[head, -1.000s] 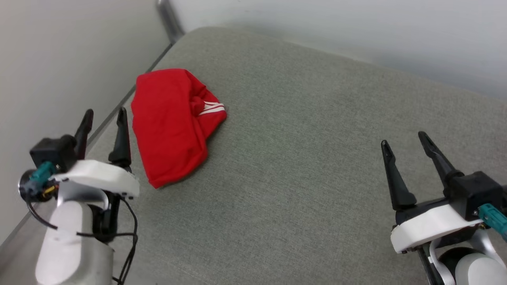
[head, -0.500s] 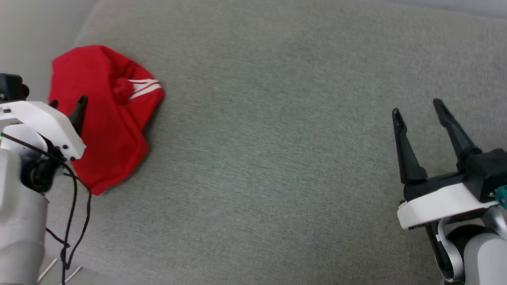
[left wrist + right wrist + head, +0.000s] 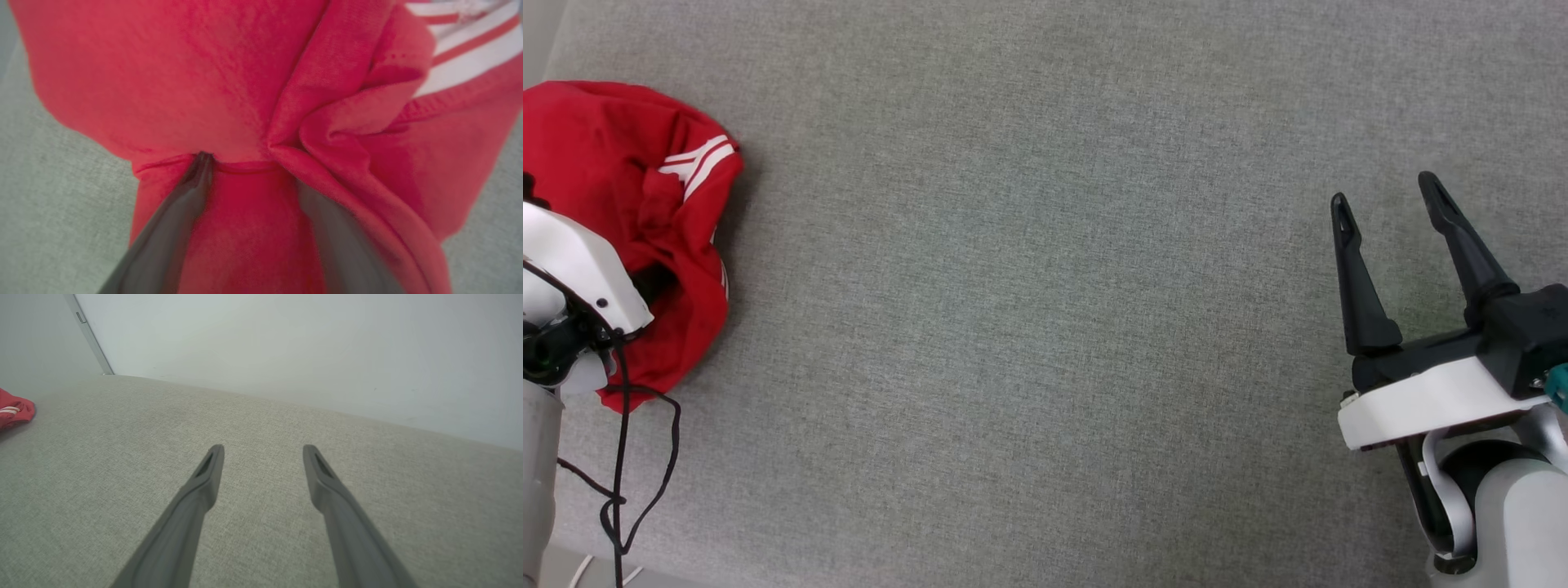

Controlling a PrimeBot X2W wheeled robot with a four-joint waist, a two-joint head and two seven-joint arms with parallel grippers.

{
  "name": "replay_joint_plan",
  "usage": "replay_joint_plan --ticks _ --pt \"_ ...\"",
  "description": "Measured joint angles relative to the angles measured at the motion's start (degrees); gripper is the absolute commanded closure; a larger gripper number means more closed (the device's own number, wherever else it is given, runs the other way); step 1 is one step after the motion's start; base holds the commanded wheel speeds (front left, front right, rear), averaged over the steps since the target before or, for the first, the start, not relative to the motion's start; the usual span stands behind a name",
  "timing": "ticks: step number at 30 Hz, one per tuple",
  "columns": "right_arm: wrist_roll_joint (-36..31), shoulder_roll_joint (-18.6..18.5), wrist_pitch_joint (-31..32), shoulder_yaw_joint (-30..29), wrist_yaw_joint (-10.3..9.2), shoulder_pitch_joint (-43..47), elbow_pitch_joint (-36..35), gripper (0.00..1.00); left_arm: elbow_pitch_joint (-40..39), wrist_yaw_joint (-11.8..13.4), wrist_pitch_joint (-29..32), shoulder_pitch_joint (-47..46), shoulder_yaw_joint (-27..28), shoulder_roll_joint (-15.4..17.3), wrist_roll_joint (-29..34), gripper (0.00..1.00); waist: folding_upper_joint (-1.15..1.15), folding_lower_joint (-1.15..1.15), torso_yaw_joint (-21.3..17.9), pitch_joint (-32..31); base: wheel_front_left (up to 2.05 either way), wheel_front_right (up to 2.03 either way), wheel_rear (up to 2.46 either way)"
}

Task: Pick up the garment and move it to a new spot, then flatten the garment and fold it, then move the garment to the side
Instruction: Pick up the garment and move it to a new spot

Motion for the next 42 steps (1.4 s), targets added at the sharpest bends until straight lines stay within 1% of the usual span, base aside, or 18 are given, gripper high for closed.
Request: replay_joint_plan --ticks 2,5,8,11,16,17,18,19,20,22,25,29,33,36,42 --pt "-0.1 0.0 0.0 0.0 0.01 -0.1 0.0 0.0 0.9 0.0 -0.4 -0.3 0.0 -0.1 -0.5 1.0 0.0 0.0 -0.1 -0.2 0.0 0.0 0.0" --pt "-0.2 0.0 0.0 -0.2 0.0 -0.1 0.3 0.0 1.8 0.0 -4.4 -0.3 -0.6 -0.5 -0.4 1.0 0.0 0.0 0.0 -0.8 0.0 0.0 0.0" --pt "-0.1 0.0 -0.3 -0.5 0.0 0.0 0.7 0.0 3.1 0.0 -9.0 -0.1 -1.0 -1.0 0.2 1.0 0.0 0.0 0.2 -2.1 0.0 0.0 0.0" --pt "0.7 0.0 -0.7 -0.8 0.01 0.5 1.4 0.0 3.6 0.0 -15.1 0.1 -1.4 -1.6 0.8 1.0 0.0 0.01 0.6 -3.9 0.0 0.0 0.0" --pt "2.4 0.0 -1.6 -1.3 0.01 2.1 2.4 0.0 4.8 0.1 -28.3 0.2 -1.5 -2.0 3.4 1.0 0.0 0.0 1.1 -8.1 0.0 0.0 0.0" --pt "3.3 0.0 -1.9 -1.7 0.01 3.5 3.0 0.0 5.3 0.3 -36.1 0.2 -1.6 -2.6 5.1 1.0 0.0 0.0 1.3 -10.8 0.0 0.0 0.0" --pt "3.5 0.0 -1.9 -1.9 0.01 3.9 3.2 0.0 5.5 0.6 -38.5 0.2 -1.7 -2.7 5.4 1.0 0.0 0.0 1.3 -11.8 0.0 0.0 0.0" --pt "4.2 0.0 -2.0 -2.4 0.01 5.3 3.3 0.0 5.6 0.7 -44.9 0.0 -1.9 -3.0 6.8 1.0 0.0 0.0 1.3 -14.5 0.0 0.0 0.0" --pt "4.3 0.0 -2.0 -2.5 0.01 5.7 3.3 0.0 5.4 0.7 -46.2 0.0 -1.9 -3.3 7.1 1.0 0.0 0.0 1.3 -15.4 0.0 0.0 0.0" --pt "4.8 0.0 -2.0 -2.7 0.01 6.4 3.4 0.0 4.5 0.8 -48.1 0.0 -1.9 -3.5 8.1 1.0 0.0 0.0 1.2 -17.0 0.0 0.0 0.0" --pt "5.4 0.0 -2.1 -3.0 0.0 7.3 3.4 0.0 1.4 1.8 -49.0 0.3 -1.2 -3.8 9.5 1.0 0.0 0.0 0.8 -19.2 0.0 0.0 0.0" --pt "6.2 0.0 -2.5 -2.9 0.01 8.0 3.4 0.0 -7.9 4.1 -49.1 2.8 2.3 -4.4 12.3 1.0 0.0 -0.01 -0.6 -21.3 0.0 0.0 0.0" --pt "6.9 0.0 -2.5 -2.9 0.0 8.6 3.7 0.0 -15.5 4.6 -49.1 8.0 3.5 -6.8 14.6 1.0 0.0 -0.01 -2.9 -22.7 0.0 0.0 0.0" --pt "7.2 0.0 -2.7 -2.8 0.01 9.5 3.8 0.0 -20.9 5.1 -49.1 11.0 3.2 -7.7 16.2 1.0 0.0 -0.01 -5.1 -23.6 0.0 0.0 0.0" --pt "8.0 0.0 -3.0 -2.9 0.01 10.6 4.0 0.0 -30.1 5.6 -49.1 17.1 -0.1 -11.0 18.4 1.0 0.0 -0.01 -10.1 -25.1 0.0 0.0 0.0"
